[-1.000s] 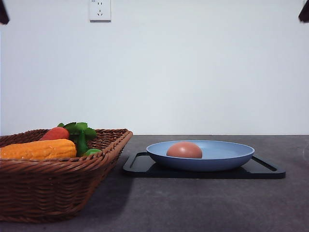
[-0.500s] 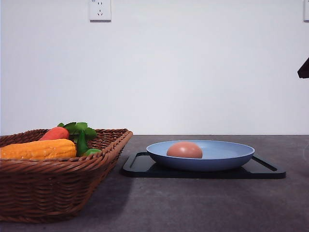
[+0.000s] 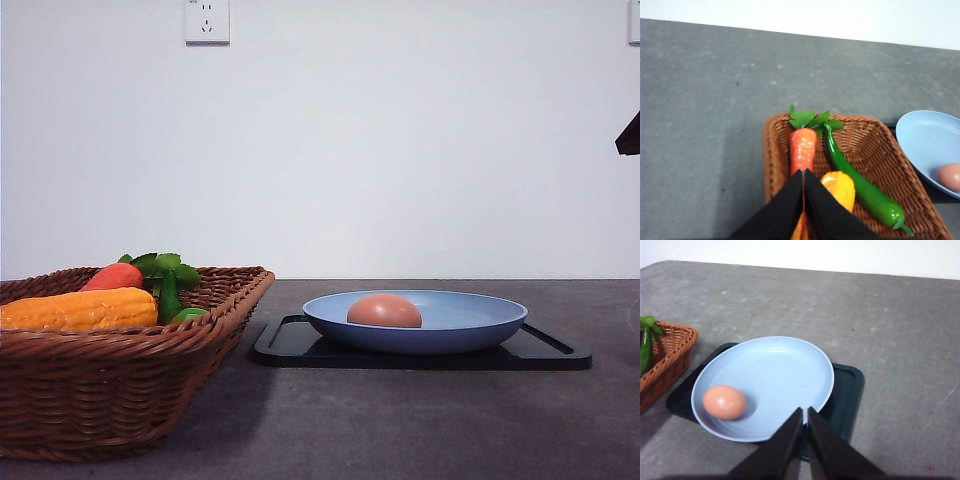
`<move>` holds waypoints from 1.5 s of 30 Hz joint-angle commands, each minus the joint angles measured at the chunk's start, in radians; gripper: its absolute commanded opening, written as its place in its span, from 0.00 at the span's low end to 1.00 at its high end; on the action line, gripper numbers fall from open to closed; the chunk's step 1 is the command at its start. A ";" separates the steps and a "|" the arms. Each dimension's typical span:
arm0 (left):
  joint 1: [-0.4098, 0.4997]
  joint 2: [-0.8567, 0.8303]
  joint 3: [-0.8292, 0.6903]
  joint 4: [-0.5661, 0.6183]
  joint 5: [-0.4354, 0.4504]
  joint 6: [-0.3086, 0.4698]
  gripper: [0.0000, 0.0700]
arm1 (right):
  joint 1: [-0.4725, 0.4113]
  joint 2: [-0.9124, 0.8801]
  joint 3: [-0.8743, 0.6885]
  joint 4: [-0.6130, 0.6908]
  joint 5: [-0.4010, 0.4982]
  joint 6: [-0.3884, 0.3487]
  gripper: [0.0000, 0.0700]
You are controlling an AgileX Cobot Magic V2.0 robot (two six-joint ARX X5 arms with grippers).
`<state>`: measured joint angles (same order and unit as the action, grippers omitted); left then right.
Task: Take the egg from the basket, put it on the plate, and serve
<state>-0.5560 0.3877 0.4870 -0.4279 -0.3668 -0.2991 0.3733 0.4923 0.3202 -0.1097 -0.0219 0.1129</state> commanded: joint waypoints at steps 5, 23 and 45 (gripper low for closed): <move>0.141 -0.195 0.009 -0.001 -0.001 0.056 0.00 | 0.007 0.002 0.007 0.012 0.004 0.017 0.00; 0.475 -0.325 -0.139 0.044 0.125 0.142 0.00 | 0.007 0.002 0.007 0.012 0.004 0.017 0.00; 0.525 -0.352 -0.390 0.159 0.312 0.145 0.00 | 0.007 0.002 0.007 0.012 0.004 0.017 0.00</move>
<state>-0.0330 0.0410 0.1057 -0.2800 -0.0559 -0.1669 0.3733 0.4915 0.3202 -0.1078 -0.0219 0.1131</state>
